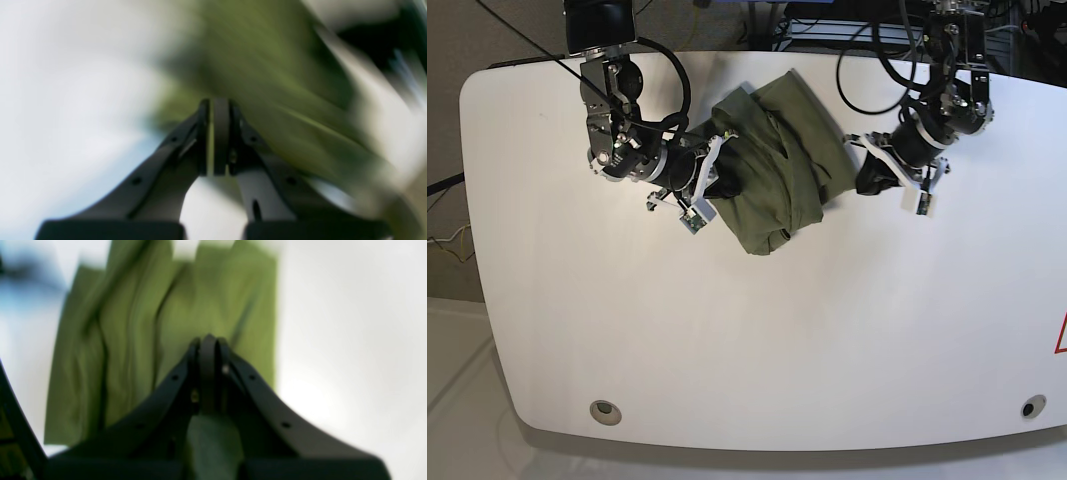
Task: Fold the T-shirt properly
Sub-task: 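Press the bundle into a square with both grippers from its sides, then open both grippers and move them away from the bundle, then move the right gripper over the bundle and press its top flat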
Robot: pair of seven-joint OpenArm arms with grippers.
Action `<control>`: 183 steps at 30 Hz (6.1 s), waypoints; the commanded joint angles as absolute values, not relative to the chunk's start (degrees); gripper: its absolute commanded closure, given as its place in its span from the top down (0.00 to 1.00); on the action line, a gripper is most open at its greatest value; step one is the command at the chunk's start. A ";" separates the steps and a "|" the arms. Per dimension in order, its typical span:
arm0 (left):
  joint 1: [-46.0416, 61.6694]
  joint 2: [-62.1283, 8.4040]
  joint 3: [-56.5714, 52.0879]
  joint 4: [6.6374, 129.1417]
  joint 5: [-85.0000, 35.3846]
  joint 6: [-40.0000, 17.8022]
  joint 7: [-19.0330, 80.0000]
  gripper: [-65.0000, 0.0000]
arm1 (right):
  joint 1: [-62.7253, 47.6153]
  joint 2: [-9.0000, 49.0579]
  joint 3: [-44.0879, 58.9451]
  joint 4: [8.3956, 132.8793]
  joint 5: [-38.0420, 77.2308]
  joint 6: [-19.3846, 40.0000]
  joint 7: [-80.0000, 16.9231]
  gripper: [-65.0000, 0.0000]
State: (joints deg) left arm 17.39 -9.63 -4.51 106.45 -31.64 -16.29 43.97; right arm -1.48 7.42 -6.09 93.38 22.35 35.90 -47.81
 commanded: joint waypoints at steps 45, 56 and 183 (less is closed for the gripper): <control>9.23 -10.75 8.52 91.67 -27.08 -18.52 39.79 0.00 | -6.99 14.03 2.96 90.89 25.20 36.77 -44.98 0.07; 10.59 -11.38 8.66 91.47 -26.07 -17.89 41.10 0.00 | -7.87 13.05 2.95 89.63 25.98 37.32 -45.14 0.08; 14.11 -16.48 -2.33 107.74 -25.89 -17.89 49.98 0.00 | -14.02 5.41 -11.82 112.04 24.66 36.79 -65.27 0.08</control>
State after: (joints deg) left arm 14.50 -16.03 -2.09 106.69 -25.30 -17.82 51.07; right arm -15.07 5.63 -11.94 111.22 23.92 36.47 -66.26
